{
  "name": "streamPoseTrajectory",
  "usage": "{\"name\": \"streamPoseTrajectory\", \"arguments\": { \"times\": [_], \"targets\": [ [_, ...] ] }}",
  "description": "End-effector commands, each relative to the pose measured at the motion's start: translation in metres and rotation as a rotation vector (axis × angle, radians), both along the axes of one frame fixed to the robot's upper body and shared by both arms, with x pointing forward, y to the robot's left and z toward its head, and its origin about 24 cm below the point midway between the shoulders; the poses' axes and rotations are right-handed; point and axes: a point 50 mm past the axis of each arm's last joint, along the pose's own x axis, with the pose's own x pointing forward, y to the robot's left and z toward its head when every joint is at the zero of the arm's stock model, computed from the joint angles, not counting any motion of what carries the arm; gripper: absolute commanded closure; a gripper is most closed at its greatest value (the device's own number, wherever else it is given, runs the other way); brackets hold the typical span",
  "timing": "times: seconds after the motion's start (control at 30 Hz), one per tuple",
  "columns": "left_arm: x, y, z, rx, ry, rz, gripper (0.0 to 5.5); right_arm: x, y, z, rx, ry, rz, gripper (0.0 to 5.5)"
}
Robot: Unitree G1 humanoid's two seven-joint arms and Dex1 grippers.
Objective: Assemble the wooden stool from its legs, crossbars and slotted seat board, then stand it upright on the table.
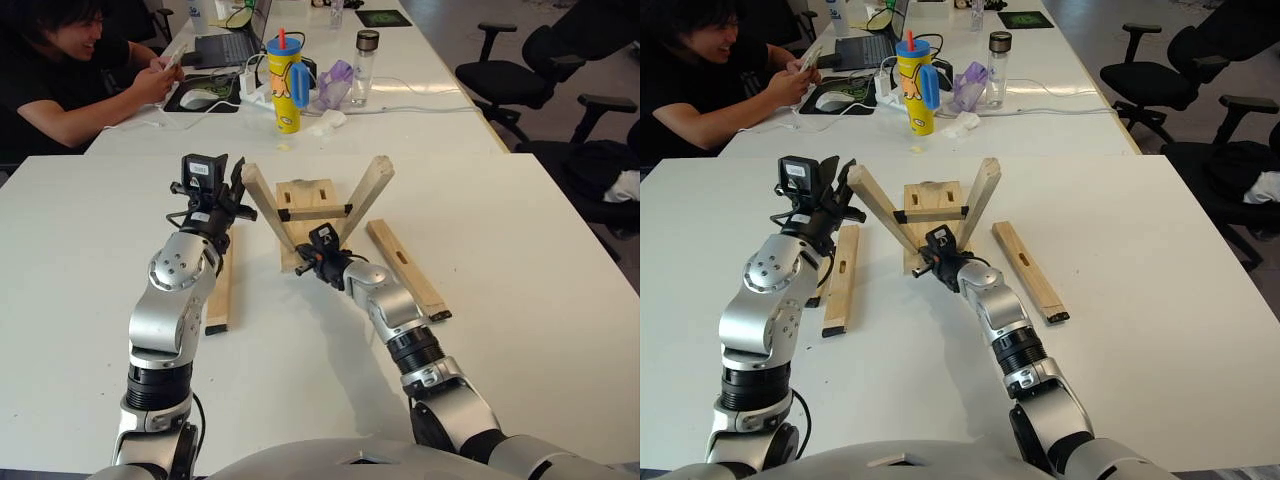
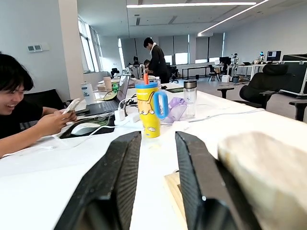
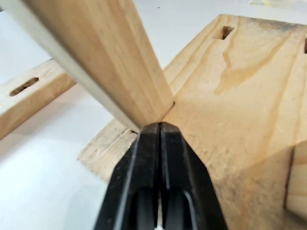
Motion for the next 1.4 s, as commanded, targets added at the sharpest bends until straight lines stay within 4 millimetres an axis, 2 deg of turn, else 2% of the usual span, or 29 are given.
{"name": "streamPoseTrajectory", "arguments": {
  "times": [0.03,0.17,0.27,0.37,0.47,0.5,0.6,0.7,0.73,0.8,0.9,1.0,1.13,1.3,1.4],
  "targets": [
    [-0.007,-0.005,-0.006,0.001,0.017,-0.001,4.16,0.007,-0.007,0.005,-0.014,-0.026,-0.107,5.5],
    [-0.015,0.004,-0.003,-0.004,-0.023,0.074,4.16,0.001,-0.005,0.021,0.058,-0.054,-0.111,5.5],
    [-0.022,0.012,0.007,-0.015,-0.099,0.141,4.16,-0.018,-0.005,0.031,0.097,-0.05,-0.043,5.5],
    [-0.03,0.019,0.014,-0.026,-0.149,0.188,4.16,-0.04,-0.011,0.033,0.091,-0.016,0.042,5.5],
    [-0.037,0.026,0.005,-0.018,-0.109,0.235,4.16,-0.061,-0.028,0.028,0.084,0.05,0.101,5.5],
    [-0.04,0.026,0.0,-0.021,-0.084,0.234,4.36,-0.067,-0.037,0.026,0.093,0.066,0.1,5.5],
    [-0.049,0.027,-0.023,-0.019,0.032,0.234,4.75,-0.075,-0.075,0.022,0.121,0.057,-0.022,5.5],
    [-0.051,0.022,-0.043,-0.018,0.153,0.216,5.24,-0.072,-0.11,0.03,0.132,-0.066,-0.217,5.5],
    [-0.05,0.017,-0.041,-0.033,0.143,0.202,5.45,-0.065,-0.122,0.035,0.106,-0.13,-0.302,5.5],
    [-0.045,0.008,-0.032,-0.047,0.092,0.168,5.48,-0.05,-0.137,0.049,0.115,-0.243,-0.445,5.5],
    [-0.037,0.0,-0.019,-0.083,0.027,0.14,5.48,-0.028,-0.131,0.074,0.146,-0.381,-0.494,5.5],
    [-0.034,0.001,-0.012,-0.09,-0.012,0.16,5.48,-0.017,-0.124,0.087,0.185,-0.436,-0.504,5.5],
    [-0.037,0.011,0.001,-0.084,-0.105,0.231,5.48,-0.014,-0.124,0.098,0.216,-0.474,-0.529,5.5],
    [-0.037,0.003,0.0,-0.098,-0.107,0.212,5.48,-0.014,-0.116,0.113,0.238,-0.516,-0.492,5.5],
    [-0.039,0.014,0.006,-0.08,-0.162,0.295,5.48,-0.011,-0.129,0.113,0.22,-0.522,-0.57,5.5]
  ]
}}
